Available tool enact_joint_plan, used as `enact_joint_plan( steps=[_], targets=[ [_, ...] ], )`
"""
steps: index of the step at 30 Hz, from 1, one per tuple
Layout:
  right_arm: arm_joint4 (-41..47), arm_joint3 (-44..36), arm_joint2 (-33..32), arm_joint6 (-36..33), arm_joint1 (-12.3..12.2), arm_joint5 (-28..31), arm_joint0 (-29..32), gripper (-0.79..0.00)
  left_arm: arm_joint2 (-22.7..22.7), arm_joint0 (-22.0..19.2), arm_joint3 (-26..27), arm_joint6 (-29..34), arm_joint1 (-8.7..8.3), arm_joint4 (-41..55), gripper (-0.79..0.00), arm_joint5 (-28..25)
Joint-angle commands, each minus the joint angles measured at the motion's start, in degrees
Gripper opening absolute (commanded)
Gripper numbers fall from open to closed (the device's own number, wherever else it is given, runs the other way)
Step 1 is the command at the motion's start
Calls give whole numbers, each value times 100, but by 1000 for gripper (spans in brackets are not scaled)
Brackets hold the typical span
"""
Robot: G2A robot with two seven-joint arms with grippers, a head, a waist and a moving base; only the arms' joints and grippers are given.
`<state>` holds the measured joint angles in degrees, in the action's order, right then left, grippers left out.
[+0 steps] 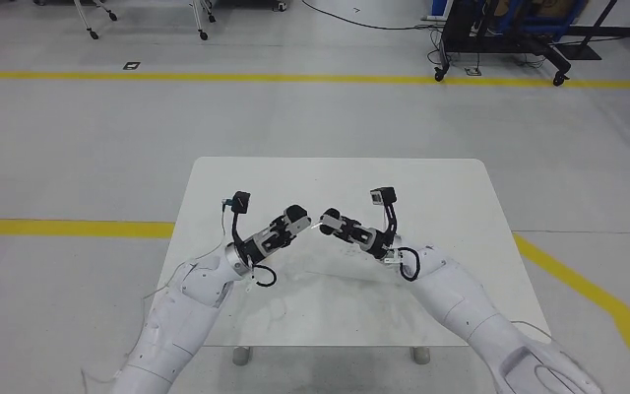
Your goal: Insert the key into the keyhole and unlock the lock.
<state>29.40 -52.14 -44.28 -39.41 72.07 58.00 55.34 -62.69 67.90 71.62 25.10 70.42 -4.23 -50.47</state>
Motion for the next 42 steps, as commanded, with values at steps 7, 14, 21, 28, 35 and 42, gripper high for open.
enact_joint_plan(
  steps=[7, 14, 21, 28, 35, 42],
  targets=[
    [-268, 160, -182, 21, 194, 0, 6, -785, -2, 11, 106, -54, -17, -436, -394, 93],
    [-446, 226, -376, -54, 301, 0, 58, -785, 27, 44, 141, -163, -16, -569, -520, 177],
    [-521, 305, -528, -150, 397, 0, 86, -785, 5, 57, 163, -239, -27, -723, -693, 266],
    [-607, 347, -700, -223, 469, 0, 116, -785, 27, 97, 213, -370, -26, -942, -711, 363],
    [-658, 375, -851, -312, 531, 0, 147, -785, 43, 109, 223, -453, -25, -1040, -785, 424],
    [-828, 367, -1022, -336, 578, 0, 178, 0, 64, 97, 215, -390, -31, -1023, -785, 444]
  ],
)
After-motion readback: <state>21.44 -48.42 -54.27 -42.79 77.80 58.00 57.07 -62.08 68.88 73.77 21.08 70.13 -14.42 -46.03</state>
